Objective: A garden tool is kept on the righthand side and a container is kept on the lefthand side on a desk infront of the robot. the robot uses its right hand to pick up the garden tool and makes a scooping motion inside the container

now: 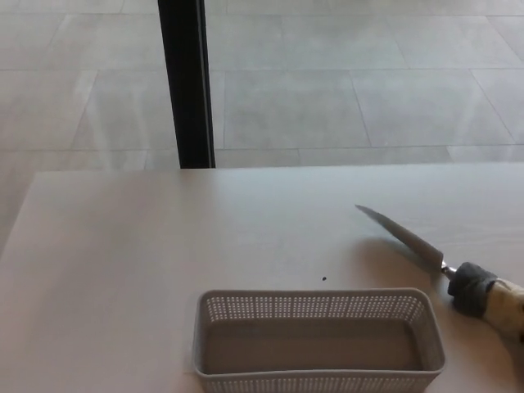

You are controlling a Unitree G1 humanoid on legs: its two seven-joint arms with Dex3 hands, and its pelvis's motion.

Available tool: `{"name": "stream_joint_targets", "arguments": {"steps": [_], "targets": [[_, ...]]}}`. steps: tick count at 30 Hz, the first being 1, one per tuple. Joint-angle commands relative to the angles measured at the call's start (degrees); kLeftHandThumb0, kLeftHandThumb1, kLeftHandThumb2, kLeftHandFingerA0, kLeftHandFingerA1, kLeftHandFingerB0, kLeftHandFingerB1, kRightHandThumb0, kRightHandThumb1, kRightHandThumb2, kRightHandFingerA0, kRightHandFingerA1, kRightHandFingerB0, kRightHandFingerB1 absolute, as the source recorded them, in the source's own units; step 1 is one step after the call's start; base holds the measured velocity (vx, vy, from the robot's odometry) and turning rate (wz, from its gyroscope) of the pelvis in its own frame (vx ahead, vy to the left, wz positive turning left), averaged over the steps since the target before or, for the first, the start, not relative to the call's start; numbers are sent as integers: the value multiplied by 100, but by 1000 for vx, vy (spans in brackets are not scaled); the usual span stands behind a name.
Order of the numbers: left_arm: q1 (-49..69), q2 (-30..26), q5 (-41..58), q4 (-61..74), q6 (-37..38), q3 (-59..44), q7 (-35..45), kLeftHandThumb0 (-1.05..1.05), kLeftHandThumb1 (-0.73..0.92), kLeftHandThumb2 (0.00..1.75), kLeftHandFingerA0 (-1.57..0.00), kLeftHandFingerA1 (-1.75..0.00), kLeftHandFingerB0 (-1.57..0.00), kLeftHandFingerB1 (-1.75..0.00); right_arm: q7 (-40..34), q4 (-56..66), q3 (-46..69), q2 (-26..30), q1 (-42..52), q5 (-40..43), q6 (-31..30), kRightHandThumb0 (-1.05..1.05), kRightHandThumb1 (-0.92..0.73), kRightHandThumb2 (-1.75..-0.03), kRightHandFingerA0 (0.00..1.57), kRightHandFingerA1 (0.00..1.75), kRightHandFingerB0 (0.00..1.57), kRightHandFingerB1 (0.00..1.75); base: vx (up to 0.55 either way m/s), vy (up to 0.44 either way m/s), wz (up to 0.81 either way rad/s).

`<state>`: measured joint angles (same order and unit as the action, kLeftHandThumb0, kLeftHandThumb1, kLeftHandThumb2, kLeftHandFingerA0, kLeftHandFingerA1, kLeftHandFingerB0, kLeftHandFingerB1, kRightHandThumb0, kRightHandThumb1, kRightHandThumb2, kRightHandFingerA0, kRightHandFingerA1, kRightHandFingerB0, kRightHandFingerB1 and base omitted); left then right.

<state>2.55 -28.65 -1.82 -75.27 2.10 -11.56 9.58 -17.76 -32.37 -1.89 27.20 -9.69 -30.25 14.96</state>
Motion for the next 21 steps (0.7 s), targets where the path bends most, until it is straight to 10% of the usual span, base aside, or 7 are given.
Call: {"name": "stream_joint_targets", "arguments": {"steps": [1, 6, 10, 12, 15, 17, 21], "targets": [[48, -34, 20, -3, -69, -4, -19, -53, 54, 92, -50, -66, -43, -59, 1264, -519, -971, 657, 432, -666, -372, -20, -70, -68, 76, 128, 79, 89, 0, 0, 0], [23, -45, 11, 7, -51, -4, -52, -51, 69, 61, -57, -62, -52, -48, 1598, -564, -1283, 921, 319, -649, -699, -31, -77, -61, 72, 85, 66, 51, 0, 0, 0], [18, -43, -19, -15, -40, 19, -53, -51, 71, 62, -55, -61, -48, -48, 1969, -338, -1305, 1167, 352, -430, -901, -48, -75, -62, 66, 97, 27, 32, 0, 0, 0], [12, -48, -4, -25, -58, 5, -32, -52, 71, 61, -54, -60, -48, -48, 2134, -100, -1428, 1321, 345, -691, -1254, -77, -60, -96, 7, 51, 4, 29, 0, 0, 0], [28, -9, -20, -49, -43, 13, -80, -50, 72, 62, -57, -60, -51, -48, 2631, 182, -1500, 1418, 275, -713, -1827, -105, -68, -102, 0, 1, 0, 0, 0, 0, 0], [30, -7, -30, -26, -31, 28, -80, -50, 72, 62, -55, -61, -50, -48, 2930, 331, -1478, 1478, 234, -590, -2000, -105, -86, -66, 0, 0, 0, 0, 0, 0, 0], [11, -13, -87, -33, -42, 82, -115, -51, 73, 62, -56, -58, -50, -47, 3075, 562, -1345, 1539, 253, -341, -2083, -105, -92, -71, 0, 0, 0, 0, 0, 0, 0]]}}
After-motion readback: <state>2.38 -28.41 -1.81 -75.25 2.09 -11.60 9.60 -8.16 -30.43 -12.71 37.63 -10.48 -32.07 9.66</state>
